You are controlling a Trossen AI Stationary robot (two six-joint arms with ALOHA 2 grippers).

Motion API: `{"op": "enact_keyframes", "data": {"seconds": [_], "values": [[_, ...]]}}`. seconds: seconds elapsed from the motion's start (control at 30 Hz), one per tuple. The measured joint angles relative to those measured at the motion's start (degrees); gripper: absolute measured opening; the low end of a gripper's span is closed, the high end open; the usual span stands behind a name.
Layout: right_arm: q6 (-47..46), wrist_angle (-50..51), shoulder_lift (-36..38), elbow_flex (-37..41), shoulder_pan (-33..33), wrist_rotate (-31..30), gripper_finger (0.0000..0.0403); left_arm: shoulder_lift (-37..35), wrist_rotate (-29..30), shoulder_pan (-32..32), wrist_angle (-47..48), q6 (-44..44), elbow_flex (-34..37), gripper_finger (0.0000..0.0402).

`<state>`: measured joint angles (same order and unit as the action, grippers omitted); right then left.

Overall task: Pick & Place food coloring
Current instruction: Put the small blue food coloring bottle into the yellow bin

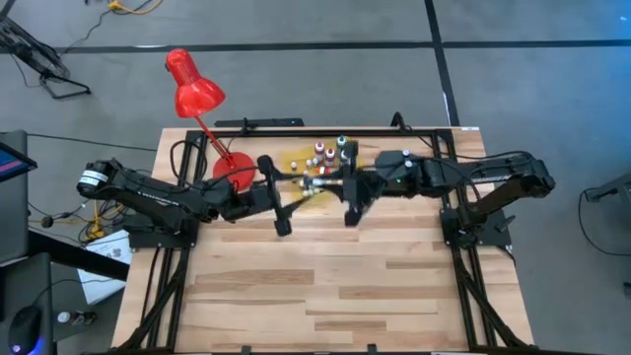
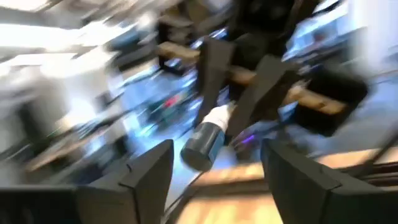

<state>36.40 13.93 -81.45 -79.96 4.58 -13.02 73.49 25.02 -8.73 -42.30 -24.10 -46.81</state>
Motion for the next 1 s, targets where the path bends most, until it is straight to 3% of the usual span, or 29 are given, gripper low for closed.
{"op": "enact_keyframes", "data": {"seconds": [0.2, 0.33, 0.5, 0.7, 1.0], "values": [[-9.6, 12.3, 0.0, 0.0, -6.4, -2.1, 0.0051, 0.0, 25.7, 0.0, 11.3, 5.3, 0.0, 0.0253], [-15.1, 18.4, 0.0, 0.0, -12.2, -0.6, 0.0049, 0.0, 34.3, 0.0, 19.4, 12.1, 0.0, 0.0249], [-22.7, 20.5, 0.0, 2.7, -20.8, 8.0, 0.0047, 0.0, 35.3, 0.0, 29.3, 19.5, 0.0, 0.0243], [-33.1, 21.1, -5.3, 6.0, -26.6, 10.3, 0.0048, -0.1, 35.0, 0.0, 43.2, 28.6, 0.0, 0.0241], [-30.4, 23.2, -20.8, 0.0, -25.2, 11.0, 0.0049, -5.2, 21.9, 1.5, 66.4, 48.6, 0.0, 0.0241]]}}
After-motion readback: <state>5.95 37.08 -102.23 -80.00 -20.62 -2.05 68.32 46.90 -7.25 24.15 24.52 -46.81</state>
